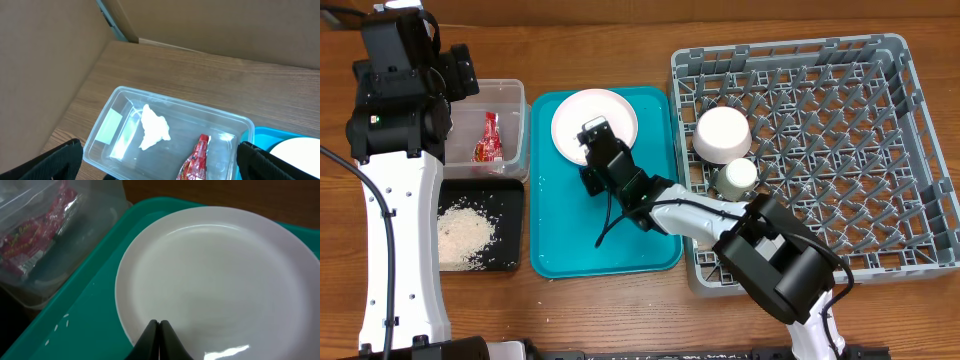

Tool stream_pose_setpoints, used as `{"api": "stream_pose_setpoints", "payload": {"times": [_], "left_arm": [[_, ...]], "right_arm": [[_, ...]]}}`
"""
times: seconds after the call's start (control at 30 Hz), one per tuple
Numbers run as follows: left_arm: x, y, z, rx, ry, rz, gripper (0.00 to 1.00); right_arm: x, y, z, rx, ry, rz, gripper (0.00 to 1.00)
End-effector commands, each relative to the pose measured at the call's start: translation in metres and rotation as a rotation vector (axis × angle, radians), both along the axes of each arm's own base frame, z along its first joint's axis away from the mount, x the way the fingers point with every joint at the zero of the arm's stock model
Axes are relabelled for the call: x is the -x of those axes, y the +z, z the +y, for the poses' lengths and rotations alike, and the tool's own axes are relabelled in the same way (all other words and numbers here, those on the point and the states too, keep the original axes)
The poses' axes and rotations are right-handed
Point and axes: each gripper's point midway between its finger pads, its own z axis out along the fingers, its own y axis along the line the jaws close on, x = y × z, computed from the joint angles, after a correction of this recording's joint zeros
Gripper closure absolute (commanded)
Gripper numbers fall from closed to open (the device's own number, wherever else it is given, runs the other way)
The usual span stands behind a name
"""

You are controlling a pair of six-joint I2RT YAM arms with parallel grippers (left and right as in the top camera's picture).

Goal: Sort waste into correct bins and load items into the dishwasher
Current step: 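Close the right gripper on the pink plate edge and tilt it up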

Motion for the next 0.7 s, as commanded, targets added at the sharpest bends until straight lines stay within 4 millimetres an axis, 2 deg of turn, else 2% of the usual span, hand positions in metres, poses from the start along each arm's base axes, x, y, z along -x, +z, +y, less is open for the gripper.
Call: {"api": "stream_pose_setpoints", "payload": {"times": [0.0, 0.07, 0.2, 0.3, 0.5, 0.67], "left_arm": [[-0.002, 0.006, -0.001, 0.008, 0.002, -0.021, 0.00], [-0.002, 0.006, -0.001, 0.008, 0.002, -0.021, 0.00], [-0.002, 0.006, -0.001, 0.008, 0.002, -0.021, 0.00], [-0.002, 0.006, -0.001, 0.008, 0.002, -0.021, 0.00], [-0.002, 0.006, -0.001, 0.008, 0.002, -0.021, 0.00], [-0.002, 0.006, -0.001, 0.008, 0.002, -0.021, 0.00]], "right_arm": [[-0.010, -0.028, -0.012, 0.031, -0.019, 0.026, 0.96], [-0.009, -0.036, -0.012, 0.031, -0.005, 0.047, 0.96], [-0.001, -0.036, -0.002, -0.003, 0.059, 0.080, 0.96], [0.011, -0.039, 0.006, -0.023, 0.124, 0.127, 0.96], [0.023, -0.051, 0.002, -0.032, 0.093, 0.250, 0.96], [0.048, -0.046, 0.012, -0.064, 0.146, 0.428, 0.96]]}}
